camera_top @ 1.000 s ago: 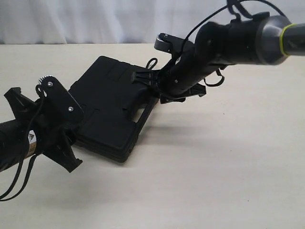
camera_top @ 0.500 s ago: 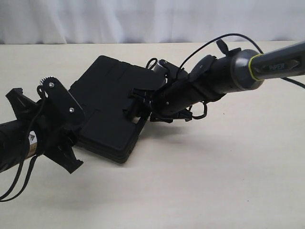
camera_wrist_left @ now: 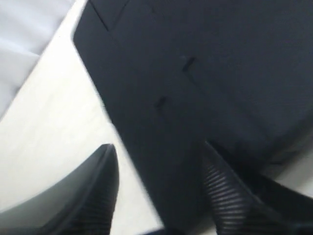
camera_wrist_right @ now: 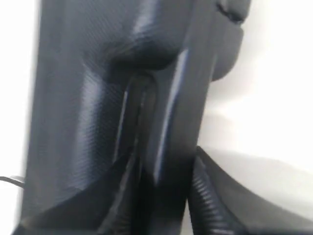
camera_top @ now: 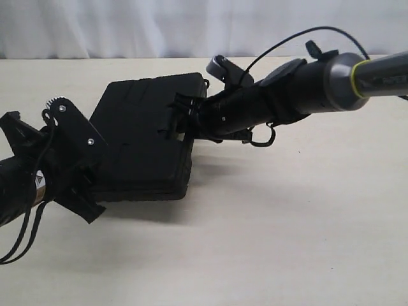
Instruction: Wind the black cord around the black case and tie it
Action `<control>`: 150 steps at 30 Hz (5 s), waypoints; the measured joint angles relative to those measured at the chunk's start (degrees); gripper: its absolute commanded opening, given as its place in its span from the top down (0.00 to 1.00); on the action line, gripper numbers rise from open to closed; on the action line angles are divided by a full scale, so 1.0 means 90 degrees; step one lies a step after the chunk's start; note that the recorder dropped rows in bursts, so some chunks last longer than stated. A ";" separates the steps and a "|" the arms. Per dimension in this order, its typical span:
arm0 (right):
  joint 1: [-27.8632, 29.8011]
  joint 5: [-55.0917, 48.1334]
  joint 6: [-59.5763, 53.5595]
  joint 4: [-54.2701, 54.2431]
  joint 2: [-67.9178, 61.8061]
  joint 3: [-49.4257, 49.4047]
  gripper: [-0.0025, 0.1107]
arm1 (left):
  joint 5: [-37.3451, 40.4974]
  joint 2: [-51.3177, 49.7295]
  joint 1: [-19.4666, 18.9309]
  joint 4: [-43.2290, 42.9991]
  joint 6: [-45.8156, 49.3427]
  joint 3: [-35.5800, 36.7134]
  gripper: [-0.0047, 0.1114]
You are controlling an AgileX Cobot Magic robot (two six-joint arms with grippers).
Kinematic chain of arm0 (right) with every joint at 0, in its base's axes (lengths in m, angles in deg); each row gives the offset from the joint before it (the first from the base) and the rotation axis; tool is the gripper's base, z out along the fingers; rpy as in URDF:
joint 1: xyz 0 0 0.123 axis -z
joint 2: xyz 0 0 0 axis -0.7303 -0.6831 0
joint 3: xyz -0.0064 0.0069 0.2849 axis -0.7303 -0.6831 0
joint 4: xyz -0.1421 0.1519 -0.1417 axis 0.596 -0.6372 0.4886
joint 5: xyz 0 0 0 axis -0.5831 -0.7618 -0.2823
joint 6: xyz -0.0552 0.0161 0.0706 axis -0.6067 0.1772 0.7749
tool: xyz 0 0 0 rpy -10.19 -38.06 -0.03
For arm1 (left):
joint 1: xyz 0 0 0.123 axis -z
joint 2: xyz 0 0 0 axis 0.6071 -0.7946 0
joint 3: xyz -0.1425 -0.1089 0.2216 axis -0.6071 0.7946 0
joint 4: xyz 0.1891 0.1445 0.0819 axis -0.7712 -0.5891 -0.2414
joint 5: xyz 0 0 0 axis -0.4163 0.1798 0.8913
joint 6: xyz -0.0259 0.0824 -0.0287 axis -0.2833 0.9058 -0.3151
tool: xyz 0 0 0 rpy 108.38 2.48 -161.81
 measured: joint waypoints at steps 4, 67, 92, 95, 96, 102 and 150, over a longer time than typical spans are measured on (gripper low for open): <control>0.0000 -0.0288 -0.0119 -0.0031 0.0464 0.0000 0.94 | 0.0267 0.0000 0.0000 0.0000 0.0031 0.0000 0.52; -0.0715 0.0934 0.0341 -0.3089 0.0750 0.0015 0.94 | -0.1243 0.0245 0.0000 0.0456 0.1606 -0.0005 0.52; -0.0791 0.0368 0.1140 -0.3070 0.0750 0.0015 0.94 | -0.0058 -0.0662 -0.0010 0.0018 -0.0018 -0.0157 0.45; -0.0725 0.0425 0.0817 -0.3226 0.0761 0.0015 0.92 | -0.0019 -0.0778 -0.0010 0.0141 -0.0409 -0.0424 0.96; -0.0725 0.0425 0.0497 -0.3303 0.0761 0.0015 0.82 | -0.0053 -0.0778 -0.0010 0.0155 -0.0409 -0.0424 0.96; -0.0203 -0.0171 -0.1352 -0.2678 0.1026 0.0015 0.37 | -0.0061 -0.0231 -0.0010 0.0181 -0.0284 -0.0463 0.96; -0.0954 0.3992 0.3689 0.9408 0.1319 -0.2313 0.94 | -0.0246 0.0324 -0.0010 0.2963 -0.0302 0.0075 0.96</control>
